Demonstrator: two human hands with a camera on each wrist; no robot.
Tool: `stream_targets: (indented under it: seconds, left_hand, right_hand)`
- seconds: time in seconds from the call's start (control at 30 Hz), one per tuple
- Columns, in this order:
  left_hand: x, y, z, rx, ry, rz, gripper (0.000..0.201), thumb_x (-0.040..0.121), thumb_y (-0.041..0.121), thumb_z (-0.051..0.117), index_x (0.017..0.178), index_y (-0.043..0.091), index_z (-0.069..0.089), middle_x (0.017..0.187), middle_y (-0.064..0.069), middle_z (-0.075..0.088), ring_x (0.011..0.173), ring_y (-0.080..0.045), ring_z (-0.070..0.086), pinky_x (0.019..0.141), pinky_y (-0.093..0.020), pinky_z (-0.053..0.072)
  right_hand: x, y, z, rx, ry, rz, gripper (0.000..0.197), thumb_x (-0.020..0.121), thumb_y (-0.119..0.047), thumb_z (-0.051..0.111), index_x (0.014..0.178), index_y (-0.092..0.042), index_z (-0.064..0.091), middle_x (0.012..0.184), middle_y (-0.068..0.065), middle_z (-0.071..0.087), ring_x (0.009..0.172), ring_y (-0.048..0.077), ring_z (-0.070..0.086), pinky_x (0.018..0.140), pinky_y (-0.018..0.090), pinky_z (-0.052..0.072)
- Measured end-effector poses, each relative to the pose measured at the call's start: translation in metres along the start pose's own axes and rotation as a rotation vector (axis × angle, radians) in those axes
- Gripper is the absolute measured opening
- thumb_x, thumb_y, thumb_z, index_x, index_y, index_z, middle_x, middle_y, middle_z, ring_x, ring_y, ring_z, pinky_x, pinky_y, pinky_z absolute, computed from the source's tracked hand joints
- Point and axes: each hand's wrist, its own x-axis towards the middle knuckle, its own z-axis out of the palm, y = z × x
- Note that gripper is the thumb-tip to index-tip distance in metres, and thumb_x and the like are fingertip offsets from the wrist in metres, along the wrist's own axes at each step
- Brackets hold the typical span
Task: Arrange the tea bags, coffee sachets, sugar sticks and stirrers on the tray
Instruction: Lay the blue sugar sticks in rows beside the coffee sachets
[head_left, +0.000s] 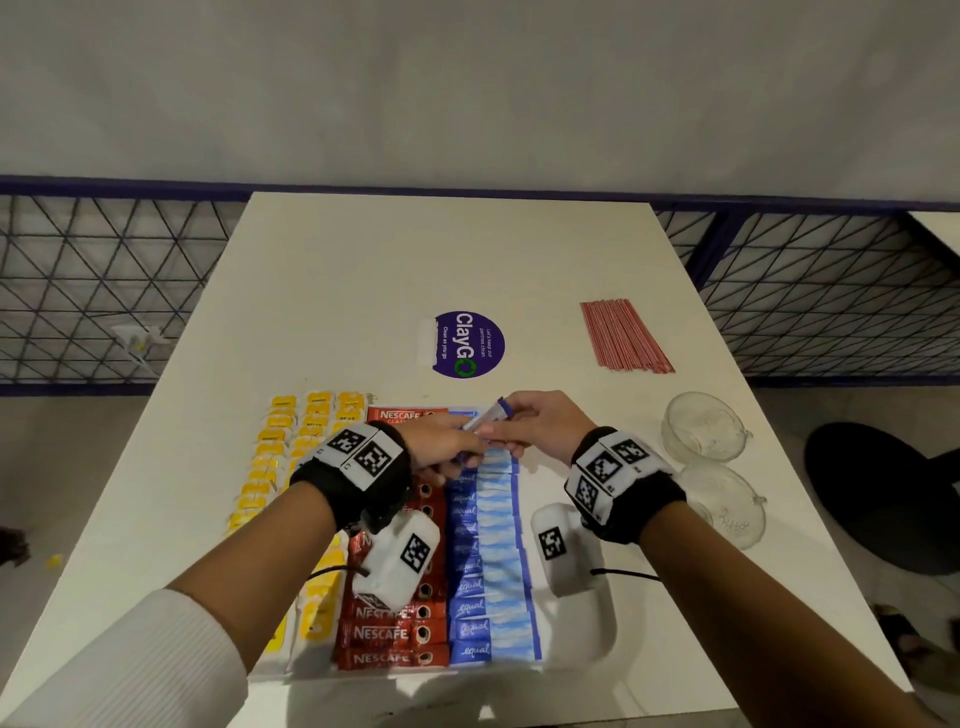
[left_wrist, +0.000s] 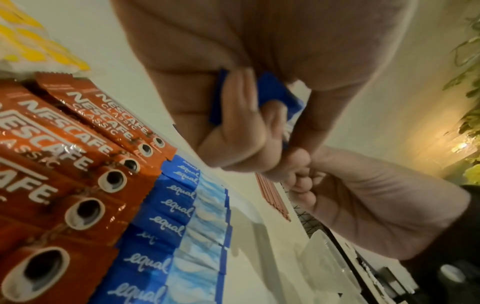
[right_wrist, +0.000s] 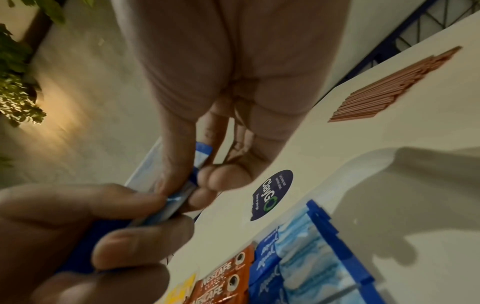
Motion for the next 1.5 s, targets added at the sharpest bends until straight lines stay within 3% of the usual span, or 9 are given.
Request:
stream_targets:
  seconds: [0.13, 0.27, 0.4, 0.57, 0.73, 0.9, 1.07, 1.37, 1.5]
  left_hand:
    - [-0.008, -0.001, -0.001, -0.143, -0.021, 0.007, 0.029, 0.099, 0.031, 0.038, 0.074, 0.017, 0.046, 0.046, 0.009, 0.044, 0.029, -0.001, 0.023, 0.033, -0.012, 0.017]
    - [-0.012, -0.007, -0.003, -0.131, -0.043, 0.016, 0.036, 0.102, 0.029, 0.028, 0.071, 0.013, 0.039, 0.034, 0.006, 0.041, 0.026, -0.002, 0.022, 0.034, -0.014, 0.019]
    - [-0.015, -0.018, -0.007, -0.22, -0.035, 0.021, 0.035, 0.102, 0.028, 0.029, 0.075, 0.01, 0.043, 0.04, 0.004, 0.046, 0.026, -0.003, 0.025, 0.034, -0.014, 0.021]
    - [-0.014, -0.034, -0.009, -0.108, 0.081, 0.003, 0.025, 0.098, 0.035, 0.039, 0.084, 0.016, 0.045, 0.035, 0.011, 0.035, 0.027, -0.003, 0.023, 0.031, -0.012, 0.021]
    - [-0.011, -0.041, -0.006, -0.047, 0.272, 0.045, 0.022, 0.094, 0.038, 0.049, 0.078, 0.022, 0.048, 0.051, 0.004, 0.034, 0.032, -0.004, 0.027, 0.037, -0.015, 0.024]
    - [-0.006, -0.05, -0.004, 0.22, 0.348, 0.082, 0.024, 0.095, 0.036, 0.046, 0.111, 0.02, 0.054, 0.079, -0.001, 0.053, 0.07, -0.014, 0.048, 0.059, -0.022, 0.033]
    - [0.002, -0.06, -0.008, 0.282, 0.318, 0.051, 0.014, 0.093, 0.029, 0.054, 0.093, 0.016, 0.057, 0.091, -0.006, 0.058, 0.086, -0.019, 0.051, 0.072, -0.025, 0.036]
    - [0.017, -0.063, -0.006, 0.46, 0.335, 0.054, 0.023, 0.093, 0.03, 0.053, 0.107, 0.015, 0.062, 0.08, 0.003, 0.054, 0.083, -0.016, 0.051, 0.061, -0.018, 0.035]
    - [0.023, -0.062, -0.004, 0.549, 0.32, 0.032, 0.026, 0.094, 0.031, 0.051, 0.11, 0.012, 0.061, 0.084, 0.0, 0.056, 0.083, -0.017, 0.051, 0.061, -0.019, 0.036]
  right_hand:
    - [-0.002, 0.001, -0.002, 0.07, 0.006, 0.026, 0.019, 0.083, -0.003, 0.064, 0.099, 0.007, 0.063, 0.066, 0.008, 0.06, 0.051, 0.005, 0.056, 0.054, 0.012, 0.049]
    - [-0.006, 0.001, 0.002, 0.167, -0.019, 0.052, 0.007, 0.085, 0.0, 0.061, 0.091, -0.001, 0.062, 0.066, 0.01, 0.059, 0.046, 0.002, 0.057, 0.055, 0.013, 0.051]
    - [-0.007, 0.007, 0.003, 0.224, 0.046, 0.087, 0.023, 0.083, 0.003, 0.061, 0.106, 0.006, 0.059, 0.067, 0.012, 0.058, 0.043, 0.004, 0.057, 0.053, 0.014, 0.051]
    - [-0.012, 0.018, 0.005, 0.315, 0.1, 0.115, 0.025, 0.083, 0.008, 0.059, 0.107, 0.016, 0.058, 0.062, 0.011, 0.06, 0.043, 0.006, 0.059, 0.053, 0.014, 0.052]
    - [-0.018, 0.025, 0.007, 0.372, 0.097, 0.144, 0.016, 0.084, 0.009, 0.057, 0.1, 0.007, 0.059, 0.061, 0.011, 0.06, 0.044, 0.008, 0.06, 0.052, 0.016, 0.054]
    - [-0.018, 0.036, 0.008, 0.293, 0.135, 0.24, 0.009, 0.083, 0.005, 0.062, 0.076, -0.001, 0.06, 0.062, 0.012, 0.06, 0.039, 0.008, 0.056, 0.047, 0.017, 0.052]
    - [-0.018, 0.053, 0.008, 0.25, 0.153, 0.34, 0.004, 0.083, -0.004, 0.066, 0.081, -0.001, 0.065, 0.061, 0.005, 0.063, 0.048, 0.008, 0.054, 0.051, 0.015, 0.051]
    - [-0.012, 0.067, 0.008, 0.093, 0.188, 0.387, 0.019, 0.086, -0.008, 0.064, 0.101, 0.002, 0.066, 0.067, 0.004, 0.056, 0.057, 0.01, 0.045, 0.054, 0.015, 0.043]
    - [-0.01, 0.07, 0.007, 0.078, 0.187, 0.38, 0.006, 0.085, -0.002, 0.061, 0.086, -0.001, 0.067, 0.068, 0.004, 0.059, 0.06, 0.012, 0.049, 0.06, 0.02, 0.045]
